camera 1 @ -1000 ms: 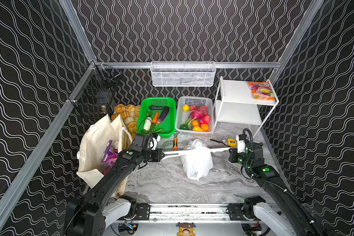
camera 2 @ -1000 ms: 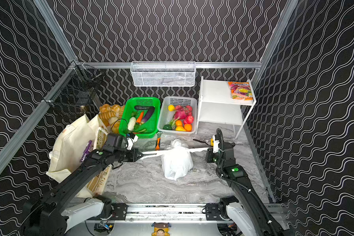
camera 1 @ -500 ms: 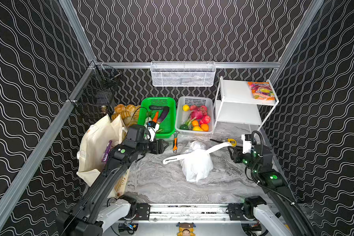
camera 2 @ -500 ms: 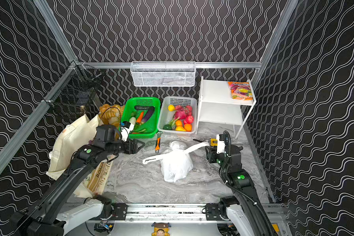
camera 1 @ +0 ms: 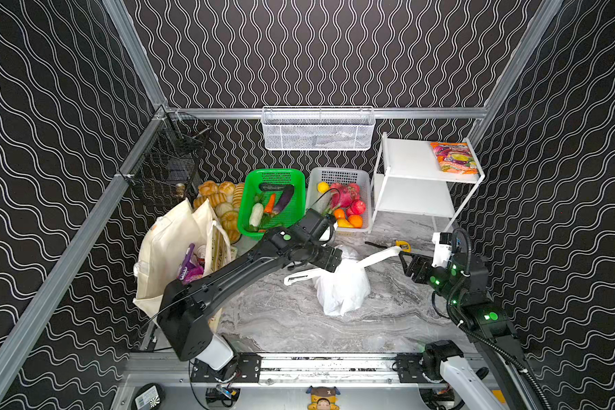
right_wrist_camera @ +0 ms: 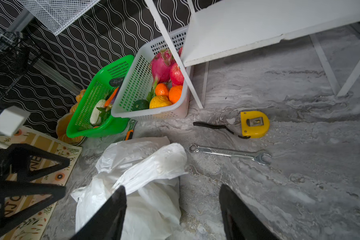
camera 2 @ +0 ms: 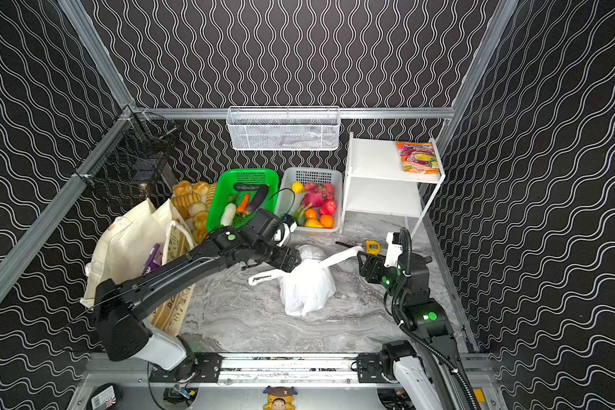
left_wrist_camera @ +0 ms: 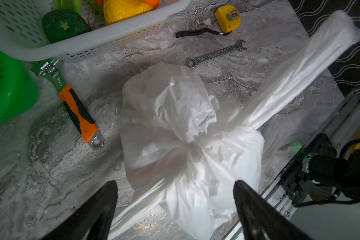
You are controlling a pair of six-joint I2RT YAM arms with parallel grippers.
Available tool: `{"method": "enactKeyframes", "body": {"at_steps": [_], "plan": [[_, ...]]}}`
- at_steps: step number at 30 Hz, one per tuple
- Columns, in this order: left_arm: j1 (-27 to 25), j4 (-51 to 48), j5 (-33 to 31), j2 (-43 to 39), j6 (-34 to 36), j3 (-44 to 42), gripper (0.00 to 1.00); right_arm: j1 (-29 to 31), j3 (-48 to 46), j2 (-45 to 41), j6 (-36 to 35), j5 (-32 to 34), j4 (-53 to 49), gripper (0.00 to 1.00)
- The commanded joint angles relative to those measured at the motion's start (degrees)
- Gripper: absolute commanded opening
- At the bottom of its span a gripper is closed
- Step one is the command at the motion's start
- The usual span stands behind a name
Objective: Place the mixed food into the grocery bags and tie them
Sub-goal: 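Lift the white bag by its knot with the left gripper toward the beige tote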
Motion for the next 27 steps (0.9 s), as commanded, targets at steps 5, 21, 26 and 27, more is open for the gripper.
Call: {"method": "enactKeyframes", "body": {"at_steps": [5,21,26,27], "plan": [[-1.70,-2.62,-2.19,5.53,-6.54,3.90,0.94,0.02,0.36,0.63,0.40,-2.60,-1.12,0.72],[-5.20,0.92,4.57,17.72,-5.80,5.73,0.72,-0.01,-3.56,0.34,-1.73,-5.42,-0.92,0.73],[-5.49,0.55,2.91,12.52,-2.95,4.51,0.05,-0.01,-3.39,0.13,-2.06,-3.41,-1.18,0.72],[-5.49,-0.02,1.86,10.80,-2.31,4.63,0.00,0.02,-3.05,-0.07,-2.14,-2.66,-1.36,0.73]]}}
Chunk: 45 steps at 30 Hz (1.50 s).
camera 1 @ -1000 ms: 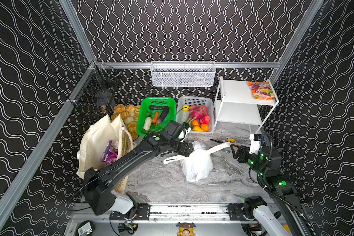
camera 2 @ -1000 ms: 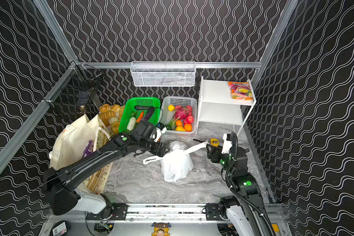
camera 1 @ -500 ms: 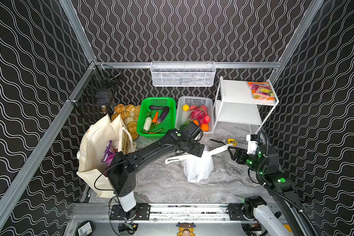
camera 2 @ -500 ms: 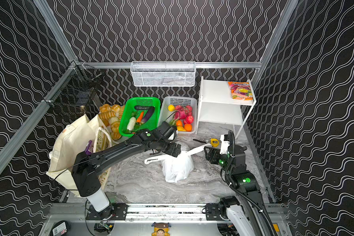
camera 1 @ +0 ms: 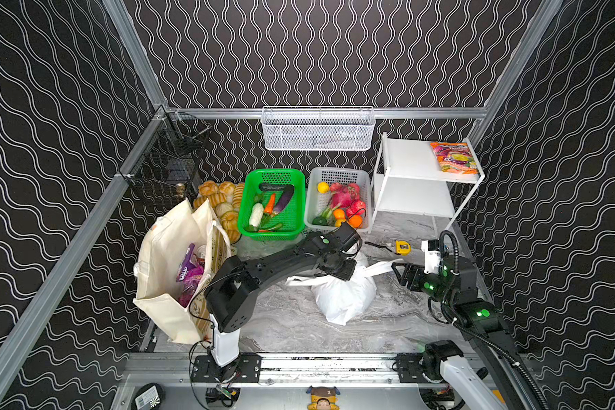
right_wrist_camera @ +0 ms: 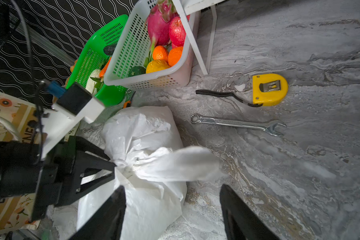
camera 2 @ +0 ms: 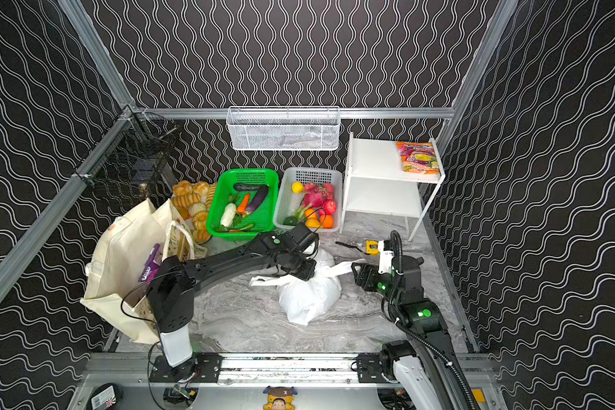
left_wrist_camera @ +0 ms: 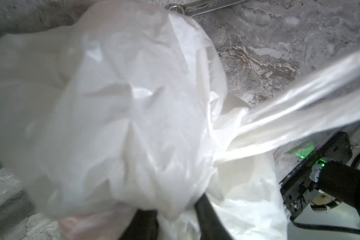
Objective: Place the mixed food into the grocery bags and tie them
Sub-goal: 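Lift the white bag by its knot with the left gripper toward the beige tote, then lower the white bag into the beige floral tote with the left gripper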
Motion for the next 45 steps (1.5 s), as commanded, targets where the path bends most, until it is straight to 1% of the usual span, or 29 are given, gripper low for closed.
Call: {"method": "enactKeyframes", "body": {"at_steps": [1,3,5,8,9,11,13,16,19,21,22,24,28,31,32,33,34,36,38,39,40,42,43,45], "plan": [[-0.05,-0.92,-2.24,-4.93,3.49,0.50,0.00,-0.03,1.01,-0.41,-0.53,2.46,0.49,0.72],[-0.06,-2.86,-4.50,-8.96,4.72,1.66,0.00,0.00,1.54,-1.07,-0.66,3.26,0.71,0.72],[0.03,-4.65,-8.06,-13.76,6.21,2.90,0.00,0.02,1.97,-1.76,-0.52,3.63,1.39,0.72],[0.17,-8.60,-16.32,-21.19,10.83,6.59,0.00,0.01,2.36,-3.24,-0.61,3.38,2.96,0.73],[0.44,-9.94,-20.10,-23.79,12.83,7.94,0.00,0.02,2.35,-3.77,-0.55,3.24,3.70,0.73],[1.94,-12.20,-25.75,-27.85,16.72,11.04,0.00,0.02,2.36,-4.65,-0.33,2.84,5.43,0.73],[6.21,-14.90,-28.89,-30.68,21.20,15.07,0.00,0.00,2.35,-5.26,-0.90,0.66,7.45,0.72],[15.41,-18.79,-32.84,-32.28,27.04,20.97,0.00,0.04,3.12,-5.05,-0.57,-1.64,9.49,0.72],[23.46,-19.74,-36.91,-32.12,33.62,23.93,0.00,0.05,4.54,-4.09,-0.20,-2.76,10.03,0.72],[27.56,-21.23,-42.40,-30.85,35.48,26.31,0.00,0.07,5.33,-3.36,-0.04,-3.20,10.25,0.72],[29.79,-21.34,-43.66,-30.82,36.33,27.25,0.00,0.08,5.61,-3.04,-0.01,-3.26,10.25,0.72],[34.84,-18.77,-45.38,-32.22,37.15,26.13,0.00,0.07,5.93,-2.48,-0.06,-3.24,9.99,0.72],[39.14,-16.37,-54.03,-35.94,35.36,22.03,0.00,0.07,5.76,-2.01,-0.17,-3.40,10.38,0.72],[40.24,-15.21,-59.58,-39.72,34.55,14.73,0.00,0.11,5.08,-1.77,-0.35,-3.63,11.23,0.72],[40.74,-15.30,-62.75,-40.73,34.31,11.36,0.00,0.11,4.78,-1.67,-0.43,-3.68,11.68,0.72],[41.86,-15.45,-64.54,-41.60,34.27,8.08,0.00,0.10,4.62,-1.50,-0.44,-3.66,11.99,0.72],[43.42,-16.00,-63.90,-42.23,33.48,5.77,0.00,0.04,4.54,-1.32,-0.45,-3.73,12.06,0.72],[46.86,-18.60,-57.85,-43.57,29.28,2.33,0.00,0.11,4.38,-0.72,-0.65,-4.30,12.29,0.72],[48.09,-20.83,-55.43,-44.24,26.76,0.38,0.00,0.09,4.42,0.00,-1.04,-4.97,12.63,0.72],[48.12,-22.20,-53.18,-44.49,25.52,0.17,0.00,0.10,4.60,0.61,-1.31,-5.37,12.47,0.72],[48.12,-23.60,-49.76,-44.82,24.37,0.24,0.00,0.10,4.74,1.12,-1.49,-5.55,12.37,0.72],[48.12,-24.27,-40.44,-46.38,24.33,-1.14,0.00,0.11,4.97,2.22,-1.67,-5.68,12.40,0.72],[48.12,-24.78,-37.43,-46.80,23.37,-1.70,0.00,0.07,4.97,2.65,-1.60,-5.76,12.73,0.72],[48.12,-26.84,-28.44,-47.31,21.34,-3.04,0.00,0.08,4.97,3.57,-0.96,-6.15,13.79,0.72]]}}
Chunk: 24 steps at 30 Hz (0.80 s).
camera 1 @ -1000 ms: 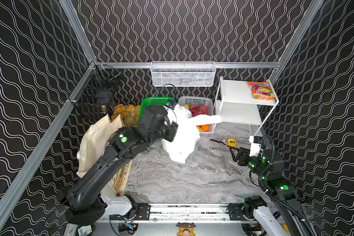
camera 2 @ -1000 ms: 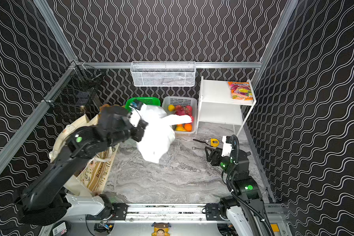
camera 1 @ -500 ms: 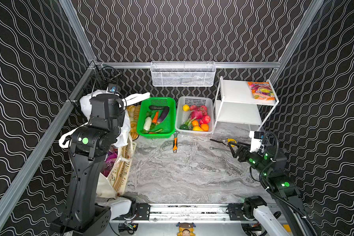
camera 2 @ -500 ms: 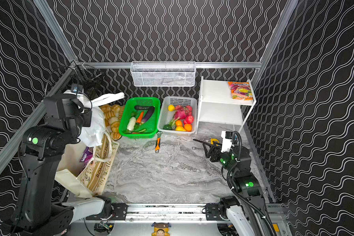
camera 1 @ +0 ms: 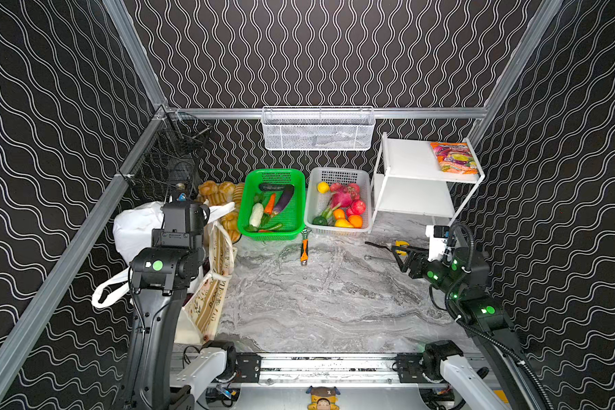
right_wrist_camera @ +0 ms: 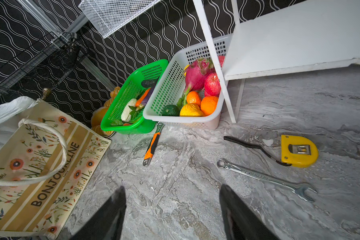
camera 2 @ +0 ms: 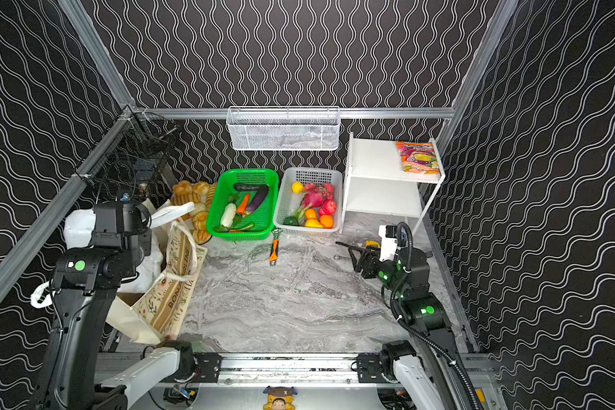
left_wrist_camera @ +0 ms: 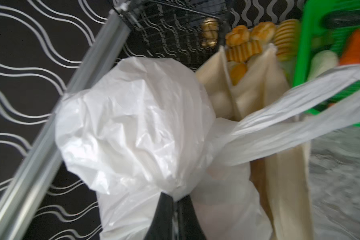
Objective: Place the mixed food into the grocery bags and tie them
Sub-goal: 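Lower the white bag into the beige floral tote with the left gripper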
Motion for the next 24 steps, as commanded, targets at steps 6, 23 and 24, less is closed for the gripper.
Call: {"method": "enactKeyframes", "body": {"at_steps": [6,23,24], "plan": [[0.10,-4.48,17.42,-5.00,-10.61,-8.44,0.00,0.02,0.43,1.96,2.41,-1.96,5.70,0.72],[26.74,12.21,36.63,10.53,-15.84,-17.18,0.48,0.04,-0.92,3.15,3.22,-2.58,4.31,0.72],[27.07,11.59,35.29,11.78,-15.61,-16.40,0.60,0.04,-1.03,3.01,3.08,-2.27,4.15,0.72]]}}
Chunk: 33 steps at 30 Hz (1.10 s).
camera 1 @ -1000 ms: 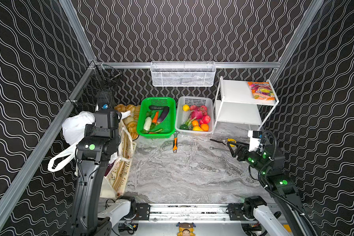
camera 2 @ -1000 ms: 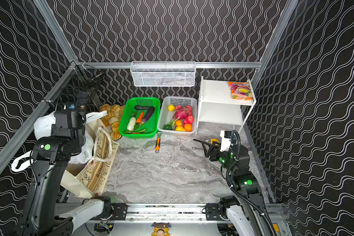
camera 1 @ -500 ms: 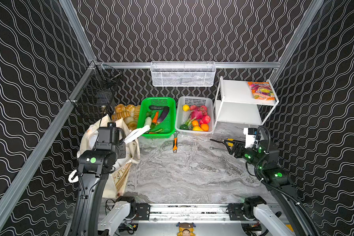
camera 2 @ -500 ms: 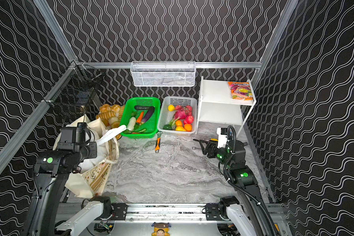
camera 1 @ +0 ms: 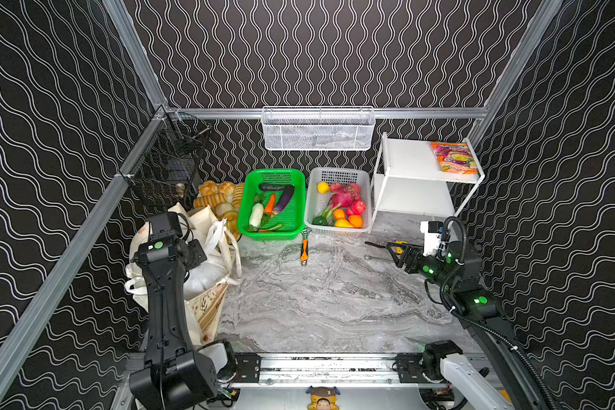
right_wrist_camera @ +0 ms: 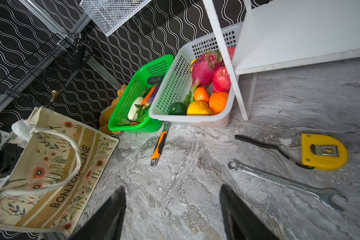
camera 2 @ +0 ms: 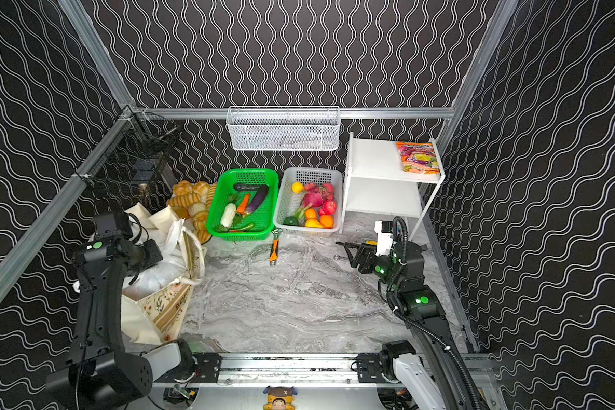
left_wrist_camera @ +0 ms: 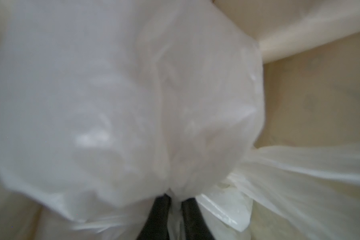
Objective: Place the mixed food into the grocery bags and tie them
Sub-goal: 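Lower the white bag into the beige floral tote with the left gripper, then open the left gripper and draw it up out of the tote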
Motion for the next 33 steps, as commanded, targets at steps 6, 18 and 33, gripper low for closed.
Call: {"method": "enactKeyframes", "body": {"at_steps": [6,18,33], "plan": [[1.57,4.70,2.98,1.97,-6.49,3.82,0.80,0.07,-0.25,-0.57,-1.93,1.90,-0.61,0.73],[1.56,10.20,4.82,3.59,-8.57,-6.09,0.71,0.02,-0.50,-0.84,-1.03,2.70,0.44,0.72],[-4.63,10.04,16.90,-5.19,-3.78,15.20,0.72,0.06,1.57,-3.00,-5.45,8.64,0.27,0.73]]}}
